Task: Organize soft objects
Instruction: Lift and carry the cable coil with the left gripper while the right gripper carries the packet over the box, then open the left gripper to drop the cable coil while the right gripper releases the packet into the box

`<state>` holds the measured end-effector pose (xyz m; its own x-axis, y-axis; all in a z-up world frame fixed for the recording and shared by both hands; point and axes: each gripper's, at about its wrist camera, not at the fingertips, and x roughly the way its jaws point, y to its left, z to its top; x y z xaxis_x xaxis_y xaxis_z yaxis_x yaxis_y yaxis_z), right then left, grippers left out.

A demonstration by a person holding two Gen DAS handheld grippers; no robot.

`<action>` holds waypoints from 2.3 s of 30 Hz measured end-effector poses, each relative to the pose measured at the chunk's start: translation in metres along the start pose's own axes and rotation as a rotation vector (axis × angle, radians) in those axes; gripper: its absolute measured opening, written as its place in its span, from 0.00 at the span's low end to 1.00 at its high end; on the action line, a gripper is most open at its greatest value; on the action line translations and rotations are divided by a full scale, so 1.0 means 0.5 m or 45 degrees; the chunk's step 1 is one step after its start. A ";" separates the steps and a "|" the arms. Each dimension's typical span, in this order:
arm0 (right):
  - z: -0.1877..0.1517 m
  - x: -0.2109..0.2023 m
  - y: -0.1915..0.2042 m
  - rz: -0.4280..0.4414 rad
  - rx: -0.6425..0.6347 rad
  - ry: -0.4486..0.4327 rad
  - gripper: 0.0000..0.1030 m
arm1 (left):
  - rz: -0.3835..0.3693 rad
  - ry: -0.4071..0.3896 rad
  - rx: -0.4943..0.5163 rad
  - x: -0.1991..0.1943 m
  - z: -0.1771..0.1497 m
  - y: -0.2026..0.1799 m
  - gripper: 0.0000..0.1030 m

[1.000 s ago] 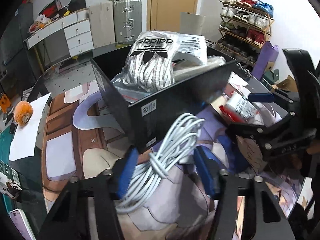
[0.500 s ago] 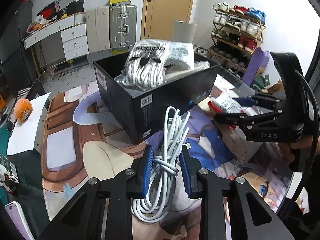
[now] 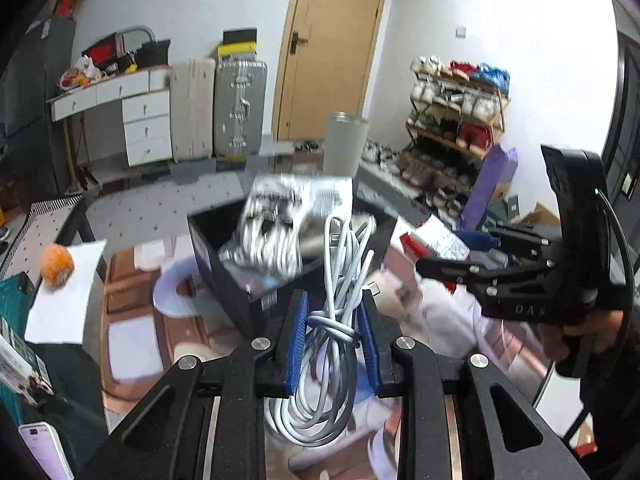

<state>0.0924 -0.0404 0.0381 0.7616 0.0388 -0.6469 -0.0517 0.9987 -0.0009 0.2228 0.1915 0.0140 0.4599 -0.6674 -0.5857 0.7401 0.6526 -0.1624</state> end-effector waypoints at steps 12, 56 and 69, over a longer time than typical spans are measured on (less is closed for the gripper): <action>0.075 0.036 0.019 0.035 0.012 -0.084 0.49 | 0.139 -0.130 -0.102 0.015 0.099 0.029 0.24; 0.111 0.163 0.016 0.022 -0.131 0.078 0.65 | 0.256 -0.010 -0.080 0.195 0.149 0.070 0.35; 0.096 0.092 0.027 -0.027 -0.149 -0.067 0.96 | 0.300 -0.123 -0.055 0.105 0.141 0.072 0.99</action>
<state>0.1578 -0.0235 0.0450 0.7958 0.0221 -0.6051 -0.1076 0.9886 -0.1053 0.3081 0.1547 0.0333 0.6635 -0.5251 -0.5330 0.5864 0.8074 -0.0653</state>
